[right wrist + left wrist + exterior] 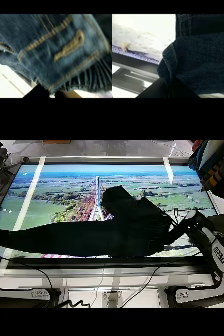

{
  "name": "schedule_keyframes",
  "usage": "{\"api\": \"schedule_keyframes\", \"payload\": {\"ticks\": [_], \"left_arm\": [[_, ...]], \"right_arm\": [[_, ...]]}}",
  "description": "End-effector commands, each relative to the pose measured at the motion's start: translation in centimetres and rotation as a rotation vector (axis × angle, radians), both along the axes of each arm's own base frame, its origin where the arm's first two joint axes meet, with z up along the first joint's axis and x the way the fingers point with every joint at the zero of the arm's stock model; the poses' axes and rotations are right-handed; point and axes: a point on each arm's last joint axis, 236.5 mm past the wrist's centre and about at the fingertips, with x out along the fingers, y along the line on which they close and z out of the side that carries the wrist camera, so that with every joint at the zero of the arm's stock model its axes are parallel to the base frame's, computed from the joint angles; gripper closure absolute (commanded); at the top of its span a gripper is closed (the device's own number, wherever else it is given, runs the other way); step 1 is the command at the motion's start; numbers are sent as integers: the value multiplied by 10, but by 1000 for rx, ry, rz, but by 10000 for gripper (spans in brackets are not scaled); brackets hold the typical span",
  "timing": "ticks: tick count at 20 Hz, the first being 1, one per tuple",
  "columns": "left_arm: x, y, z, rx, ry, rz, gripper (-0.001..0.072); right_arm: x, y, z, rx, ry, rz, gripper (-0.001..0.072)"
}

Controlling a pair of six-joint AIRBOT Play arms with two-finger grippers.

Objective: Fold the clothes and pants, and hang the long-sleeved shirts on hangers.

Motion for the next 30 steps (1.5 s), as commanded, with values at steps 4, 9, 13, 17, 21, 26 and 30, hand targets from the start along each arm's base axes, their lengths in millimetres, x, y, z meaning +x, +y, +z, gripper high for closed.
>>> {"api": "schedule_keyframes", "payload": {"ticks": [4,9,13,17,21,26,30], "left_arm": [[92,-12,42,134,-247,-99,680],[208,-53,147,224,-663,-159,681],[187,-63,114,170,-491,-129,681],[79,-63,25,-2,94,-78,681],[50,-62,-8,-41,236,37,681],[40,-41,-4,-2,249,67,682],[28,-27,-4,-3,241,124,681]], "right_arm": [[73,-27,54,-137,-48,-346,680],[168,-127,170,-178,-367,-807,682],[112,-163,168,-191,-103,-1000,681],[56,-122,138,-121,239,-909,681],[15,-67,93,-76,451,-770,680],[-75,-28,48,-115,773,-654,680],[-118,-19,39,-147,897,-601,679]]}}
